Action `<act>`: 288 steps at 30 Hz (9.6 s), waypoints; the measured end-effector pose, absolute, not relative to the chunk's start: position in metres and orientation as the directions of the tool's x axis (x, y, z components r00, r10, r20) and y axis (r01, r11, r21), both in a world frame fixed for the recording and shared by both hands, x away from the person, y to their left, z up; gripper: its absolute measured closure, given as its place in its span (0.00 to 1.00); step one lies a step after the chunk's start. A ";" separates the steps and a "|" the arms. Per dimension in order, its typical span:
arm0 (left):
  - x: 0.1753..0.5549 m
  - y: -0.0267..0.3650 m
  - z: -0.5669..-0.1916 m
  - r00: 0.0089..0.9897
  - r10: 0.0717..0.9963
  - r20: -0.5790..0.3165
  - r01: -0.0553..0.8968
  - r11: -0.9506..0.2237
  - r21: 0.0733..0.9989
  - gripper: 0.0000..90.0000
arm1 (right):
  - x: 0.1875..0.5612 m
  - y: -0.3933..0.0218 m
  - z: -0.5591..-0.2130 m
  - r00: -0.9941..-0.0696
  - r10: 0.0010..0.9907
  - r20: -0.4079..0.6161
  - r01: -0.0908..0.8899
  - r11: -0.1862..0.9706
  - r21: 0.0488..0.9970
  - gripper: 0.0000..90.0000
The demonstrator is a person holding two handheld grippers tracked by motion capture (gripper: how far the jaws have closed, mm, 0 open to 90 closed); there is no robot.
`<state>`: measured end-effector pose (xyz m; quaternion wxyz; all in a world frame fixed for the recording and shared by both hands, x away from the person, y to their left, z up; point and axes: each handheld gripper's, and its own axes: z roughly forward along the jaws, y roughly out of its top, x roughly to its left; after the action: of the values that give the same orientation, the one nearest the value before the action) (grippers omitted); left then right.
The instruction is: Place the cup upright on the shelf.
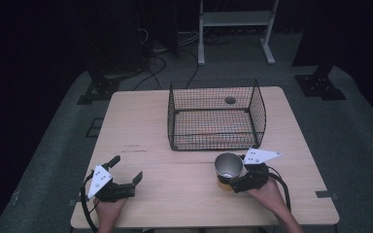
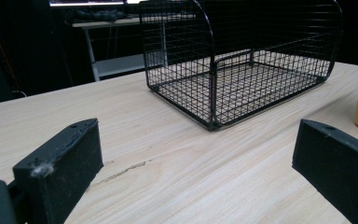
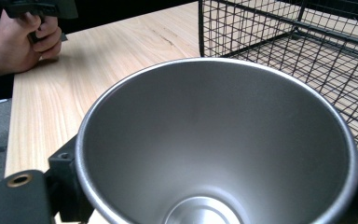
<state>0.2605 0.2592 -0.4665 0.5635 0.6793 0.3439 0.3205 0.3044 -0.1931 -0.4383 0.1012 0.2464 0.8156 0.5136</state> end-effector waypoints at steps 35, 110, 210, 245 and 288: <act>0.260 0.259 -0.466 0.558 0.828 0.049 0.106 -0.129 0.986 0.01 | 0.336 -0.221 -0.380 -0.886 0.436 0.160 0.329 0.347 0.878 0.14; 0.261 0.260 -0.466 0.565 0.824 0.041 0.107 -0.123 0.987 0.01 | 0.442 -0.197 -0.307 -0.881 0.441 0.173 0.347 0.351 0.870 0.13; 0.261 0.262 -0.466 0.575 0.818 0.028 0.107 -0.109 0.988 0.01 | 0.542 -0.120 -0.399 -0.870 0.480 0.118 0.421 0.595 0.684 0.12; 0.261 0.261 -0.466 0.572 0.820 0.041 0.103 -0.121 0.987 0.01 | 0.529 -0.123 -0.389 -0.879 0.474 0.046 0.363 0.605 0.708 0.02; 0.261 0.260 -0.467 0.569 0.821 0.042 0.104 -0.123 0.987 0.01 | 0.499 -0.164 -0.344 -0.875 0.455 0.166 0.374 0.419 0.827 0.01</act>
<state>0.2608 0.2599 -0.4665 0.5681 0.6796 0.3405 0.3155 0.4994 -0.1638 -0.3437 0.0418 0.2463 0.8413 0.4794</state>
